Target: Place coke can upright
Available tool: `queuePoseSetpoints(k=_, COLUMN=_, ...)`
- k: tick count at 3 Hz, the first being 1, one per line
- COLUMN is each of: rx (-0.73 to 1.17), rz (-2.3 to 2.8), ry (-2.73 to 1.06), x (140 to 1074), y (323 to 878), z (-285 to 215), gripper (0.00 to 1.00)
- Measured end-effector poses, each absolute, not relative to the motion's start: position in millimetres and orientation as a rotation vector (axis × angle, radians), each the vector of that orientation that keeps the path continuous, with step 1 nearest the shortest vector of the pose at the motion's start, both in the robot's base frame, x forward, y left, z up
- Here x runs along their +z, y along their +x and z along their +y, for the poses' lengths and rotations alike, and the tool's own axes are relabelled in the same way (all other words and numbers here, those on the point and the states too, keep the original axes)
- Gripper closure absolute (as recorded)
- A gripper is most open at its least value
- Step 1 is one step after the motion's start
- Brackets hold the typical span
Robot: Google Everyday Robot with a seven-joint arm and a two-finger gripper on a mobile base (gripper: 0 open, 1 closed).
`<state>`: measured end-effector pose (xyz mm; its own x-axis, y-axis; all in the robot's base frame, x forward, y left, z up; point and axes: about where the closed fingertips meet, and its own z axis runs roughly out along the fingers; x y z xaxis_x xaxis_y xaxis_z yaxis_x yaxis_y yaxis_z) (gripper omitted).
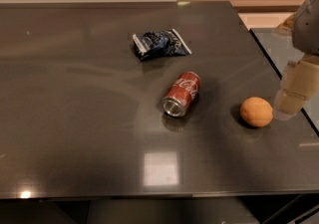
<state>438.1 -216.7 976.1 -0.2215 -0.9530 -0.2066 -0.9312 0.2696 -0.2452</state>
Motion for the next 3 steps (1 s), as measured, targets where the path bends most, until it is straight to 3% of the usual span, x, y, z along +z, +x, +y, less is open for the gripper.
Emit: queuePoseSetpoints(k=3, rx=-0.010, rz=1.971, ry=-1.975, x=964, y=480, z=-169, gripper=0.00)
